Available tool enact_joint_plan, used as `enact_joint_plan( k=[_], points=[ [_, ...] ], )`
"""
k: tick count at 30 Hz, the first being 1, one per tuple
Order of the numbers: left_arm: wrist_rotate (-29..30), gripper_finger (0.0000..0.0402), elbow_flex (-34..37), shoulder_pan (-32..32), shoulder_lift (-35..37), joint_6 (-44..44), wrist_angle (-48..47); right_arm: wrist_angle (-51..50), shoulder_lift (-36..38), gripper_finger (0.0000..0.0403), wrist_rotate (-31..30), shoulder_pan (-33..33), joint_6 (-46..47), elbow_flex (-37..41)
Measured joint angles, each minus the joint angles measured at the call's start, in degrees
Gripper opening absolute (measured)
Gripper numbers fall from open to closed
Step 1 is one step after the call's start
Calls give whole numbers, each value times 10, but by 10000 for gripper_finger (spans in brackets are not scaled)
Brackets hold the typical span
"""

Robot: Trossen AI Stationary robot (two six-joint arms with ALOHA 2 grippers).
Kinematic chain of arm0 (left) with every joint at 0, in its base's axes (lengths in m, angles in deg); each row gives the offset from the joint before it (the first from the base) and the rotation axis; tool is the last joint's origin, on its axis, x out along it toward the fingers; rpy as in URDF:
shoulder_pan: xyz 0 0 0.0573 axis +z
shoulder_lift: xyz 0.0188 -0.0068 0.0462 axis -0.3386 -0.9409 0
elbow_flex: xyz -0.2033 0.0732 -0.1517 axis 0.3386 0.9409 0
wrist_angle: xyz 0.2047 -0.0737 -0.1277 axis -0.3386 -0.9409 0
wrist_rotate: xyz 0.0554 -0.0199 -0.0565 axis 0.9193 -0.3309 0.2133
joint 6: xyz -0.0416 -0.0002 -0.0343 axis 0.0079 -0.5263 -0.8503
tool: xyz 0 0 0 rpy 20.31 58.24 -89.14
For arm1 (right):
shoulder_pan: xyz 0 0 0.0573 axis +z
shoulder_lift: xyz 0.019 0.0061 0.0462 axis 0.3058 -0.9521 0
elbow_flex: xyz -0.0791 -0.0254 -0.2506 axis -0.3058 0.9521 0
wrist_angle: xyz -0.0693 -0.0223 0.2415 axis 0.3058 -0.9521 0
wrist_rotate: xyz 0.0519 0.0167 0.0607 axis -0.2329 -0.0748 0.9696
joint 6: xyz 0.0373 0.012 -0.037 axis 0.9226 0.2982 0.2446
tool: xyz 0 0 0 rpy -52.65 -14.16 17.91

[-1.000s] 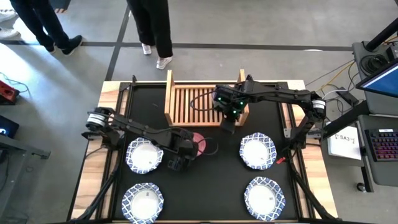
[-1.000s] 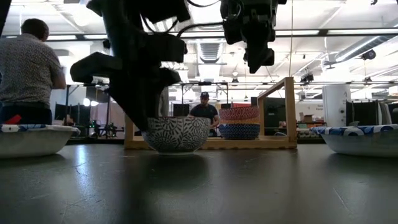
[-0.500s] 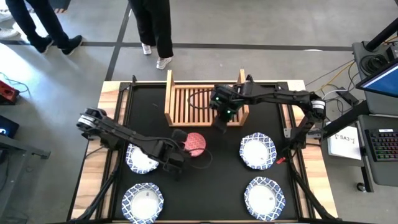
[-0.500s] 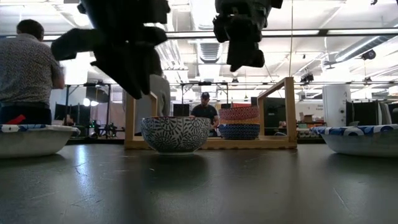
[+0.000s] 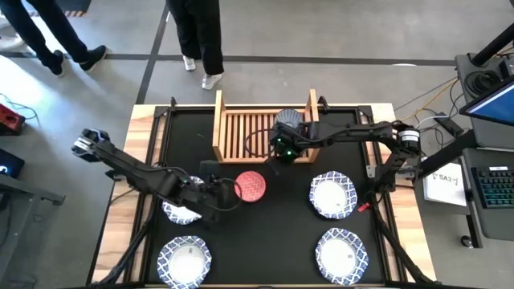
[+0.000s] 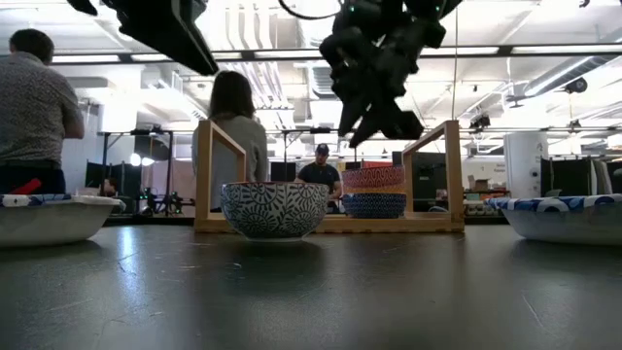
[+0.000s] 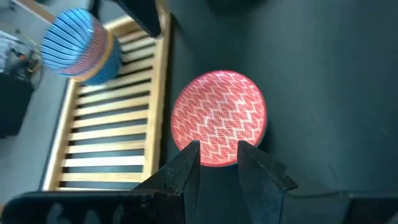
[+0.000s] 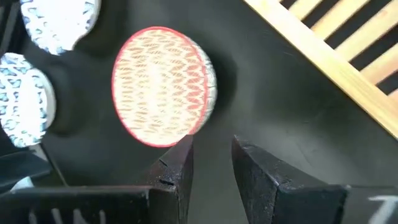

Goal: Place and stack bowls onto a shelf
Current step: Stack the red patterned bowl on top of the light blue patterned bowl on the shelf

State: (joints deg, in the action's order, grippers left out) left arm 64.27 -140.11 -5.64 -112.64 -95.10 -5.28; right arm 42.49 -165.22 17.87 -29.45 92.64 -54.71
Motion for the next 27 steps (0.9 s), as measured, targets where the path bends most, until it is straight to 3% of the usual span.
enact_joint_plan(
  k=[7,23,27],
  points=[
    [8,89,10,-7,44,-33,3,25,-16,98,-27,6,24,34],
    [8,89,10,-32,49,-68,2,69,-78,98,-50,51,14,15],
    [8,89,10,-40,55,-68,-1,76,-78,98,-91,62,16,13]
  ],
)
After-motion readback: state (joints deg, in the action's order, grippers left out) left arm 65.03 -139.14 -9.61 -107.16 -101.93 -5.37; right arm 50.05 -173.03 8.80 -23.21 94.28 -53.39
